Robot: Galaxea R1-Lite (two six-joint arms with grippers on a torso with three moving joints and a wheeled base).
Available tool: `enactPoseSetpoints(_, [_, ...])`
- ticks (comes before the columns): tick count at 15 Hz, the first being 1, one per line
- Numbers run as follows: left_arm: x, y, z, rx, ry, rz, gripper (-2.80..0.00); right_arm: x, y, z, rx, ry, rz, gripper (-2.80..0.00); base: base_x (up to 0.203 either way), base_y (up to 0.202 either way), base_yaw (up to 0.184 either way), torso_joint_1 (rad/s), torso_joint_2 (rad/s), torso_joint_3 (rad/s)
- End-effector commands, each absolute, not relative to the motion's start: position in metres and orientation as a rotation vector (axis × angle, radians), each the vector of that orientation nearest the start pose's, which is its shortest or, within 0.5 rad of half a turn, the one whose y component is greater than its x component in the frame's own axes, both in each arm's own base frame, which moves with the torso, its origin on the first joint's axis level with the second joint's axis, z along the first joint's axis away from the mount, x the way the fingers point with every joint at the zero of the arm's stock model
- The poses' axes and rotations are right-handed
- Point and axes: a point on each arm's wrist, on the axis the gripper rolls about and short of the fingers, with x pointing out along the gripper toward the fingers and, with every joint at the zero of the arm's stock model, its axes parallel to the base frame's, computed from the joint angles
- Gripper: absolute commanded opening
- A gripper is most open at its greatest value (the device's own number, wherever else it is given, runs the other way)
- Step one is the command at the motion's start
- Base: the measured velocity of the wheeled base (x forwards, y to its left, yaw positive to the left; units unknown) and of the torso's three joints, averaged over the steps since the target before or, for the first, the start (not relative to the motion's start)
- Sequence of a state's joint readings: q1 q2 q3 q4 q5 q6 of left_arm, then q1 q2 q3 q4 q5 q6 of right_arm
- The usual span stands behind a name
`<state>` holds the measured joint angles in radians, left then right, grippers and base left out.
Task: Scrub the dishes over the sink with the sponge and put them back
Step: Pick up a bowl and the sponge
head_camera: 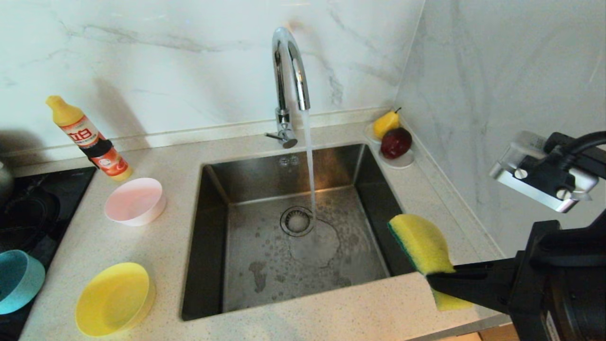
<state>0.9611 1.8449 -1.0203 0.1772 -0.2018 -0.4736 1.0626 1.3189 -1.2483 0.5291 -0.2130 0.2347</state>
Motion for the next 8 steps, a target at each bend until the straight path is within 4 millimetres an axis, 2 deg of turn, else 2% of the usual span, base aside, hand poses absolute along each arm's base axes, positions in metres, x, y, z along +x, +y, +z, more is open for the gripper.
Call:
enactPoseSetpoints(1, [0.182, 0.251, 0.128, -1.046, 0.716, 0.888, 0.0, 0.096, 0.163, 0.295, -0.155, 0.589, 0.754, -2.8, 0.0, 0.0, 0.0, 0.0, 0.0, 0.0])
enactPoseSetpoints(5, [0.182, 0.253, 0.132, -1.177, 0.753, 0.855, 0.0, 0.096, 0.162, 0.293, -0.158, 0.597, 0.753, -2.8, 0.0, 0.0, 0.0, 0.0, 0.0, 0.0])
enactPoseSetpoints(8, [0.182, 0.26, 0.122, -1.197, 0.77, 0.871, 0.0, 0.095, 0.16, 0.294, -0.154, 0.592, 0.753, -2.8, 0.0, 0.0, 0.0, 0.0, 0.0, 0.0])
